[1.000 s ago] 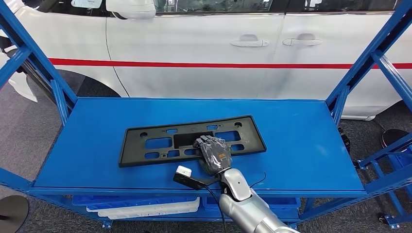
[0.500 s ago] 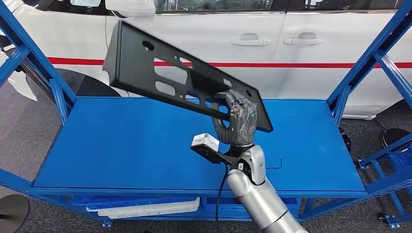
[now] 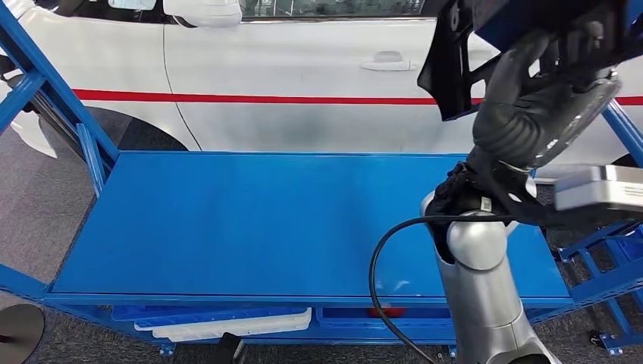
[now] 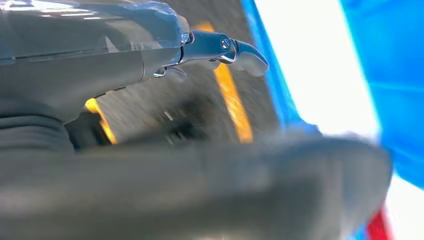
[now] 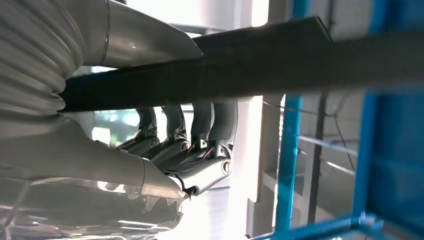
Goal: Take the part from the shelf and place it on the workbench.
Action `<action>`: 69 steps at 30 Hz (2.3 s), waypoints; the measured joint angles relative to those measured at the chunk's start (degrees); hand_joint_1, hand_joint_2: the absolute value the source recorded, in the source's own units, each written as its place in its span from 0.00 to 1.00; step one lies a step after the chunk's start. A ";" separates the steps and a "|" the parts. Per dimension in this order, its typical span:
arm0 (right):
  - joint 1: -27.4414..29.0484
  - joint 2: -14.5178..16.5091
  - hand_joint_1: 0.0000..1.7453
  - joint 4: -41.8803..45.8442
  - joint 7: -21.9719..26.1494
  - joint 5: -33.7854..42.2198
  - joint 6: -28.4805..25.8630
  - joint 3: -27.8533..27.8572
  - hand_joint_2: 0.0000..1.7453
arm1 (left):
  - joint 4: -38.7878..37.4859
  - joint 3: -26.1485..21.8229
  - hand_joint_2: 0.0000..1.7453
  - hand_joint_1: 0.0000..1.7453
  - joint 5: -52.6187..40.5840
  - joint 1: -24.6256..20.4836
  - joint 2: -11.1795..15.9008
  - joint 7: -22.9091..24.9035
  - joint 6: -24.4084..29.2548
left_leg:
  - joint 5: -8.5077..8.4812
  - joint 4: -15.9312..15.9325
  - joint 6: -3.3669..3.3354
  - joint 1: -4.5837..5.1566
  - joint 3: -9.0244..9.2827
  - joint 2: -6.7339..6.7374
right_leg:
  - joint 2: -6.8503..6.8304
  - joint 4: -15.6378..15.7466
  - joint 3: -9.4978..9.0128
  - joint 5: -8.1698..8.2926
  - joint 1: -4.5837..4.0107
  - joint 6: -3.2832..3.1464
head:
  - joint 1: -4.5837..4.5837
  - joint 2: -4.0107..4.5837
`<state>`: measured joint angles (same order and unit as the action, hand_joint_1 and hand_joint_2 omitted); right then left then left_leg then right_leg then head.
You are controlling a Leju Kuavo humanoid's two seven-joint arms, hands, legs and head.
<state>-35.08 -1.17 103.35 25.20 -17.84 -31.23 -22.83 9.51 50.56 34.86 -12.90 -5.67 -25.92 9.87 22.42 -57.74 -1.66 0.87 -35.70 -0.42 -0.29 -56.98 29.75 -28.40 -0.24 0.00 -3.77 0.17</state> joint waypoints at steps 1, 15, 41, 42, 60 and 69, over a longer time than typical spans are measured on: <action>0.21 -0.36 1.00 0.99 0.96 3.06 0.62 0.52 1.00 | 0.05 -0.78 1.00 0.00 0.49 0.06 -0.13 -1.40 -1.11 | 0.00 0.00 0.00 0.00 0.00 0.00 | 0.00 0.00 0.01 0.01 0.00 0.02 | 0.00 0.00; 2.82 -2.33 1.00 6.63 5.35 25.08 7.13 5.33 1.00 | 0.13 -3.79 1.00 0.00 -0.13 0.36 -1.94 6.46 1.04 | -0.01 0.01 0.01 -0.03 -0.03 0.01 | 0.00 -0.02 0.02 0.02 -0.03 0.03 | 0.01 0.00; 5.22 -0.21 1.00 5.19 6.21 35.54 12.75 9.50 1.00 | -0.31 -2.36 1.00 0.00 -2.56 1.52 -2.79 22.54 -1.90 | 9.59 -16.65 3.23 -1.75 -5.92 0.12 | -0.07 -1.68 5.51 3.63 1.22 -1.04 | -0.03 0.00; 5.30 0.01 1.00 5.09 6.23 35.27 12.91 9.50 1.00 | -0.31 -2.24 1.00 0.00 -2.63 1.61 -2.76 22.42 -2.26 | 9.60 -15.27 2.82 -1.59 -3.72 0.12 | -0.08 -1.70 6.19 4.16 0.93 -1.10 | -0.03 0.00; 5.69 0.71 1.00 4.66 6.74 34.82 15.08 9.64 1.00 | -0.53 -0.32 1.00 0.00 -3.69 1.82 -2.92 22.65 -4.10 | -1.13 0.05 -0.32 -0.48 -1.50 0.62 | 0.01 -8.31 2.84 -0.22 1.70 2.23 | 0.00 0.00; 6.44 1.37 1.00 4.90 7.55 34.28 16.69 9.73 1.00 | -0.68 0.35 1.00 0.00 -4.02 1.44 -2.71 22.11 -3.99 | 6.42 -8.88 2.63 -0.63 -5.37 0.33 | -0.16 -0.76 2.01 1.83 1.50 -1.29 | -0.03 0.00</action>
<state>-28.63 0.20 108.26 32.76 16.44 -14.55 -13.10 8.83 50.92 30.84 -11.45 -8.38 -3.81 5.88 28.84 -66.62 0.97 0.24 -41.07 -0.09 -0.45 -57.75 31.75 -26.58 1.26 -1.28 -3.80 0.17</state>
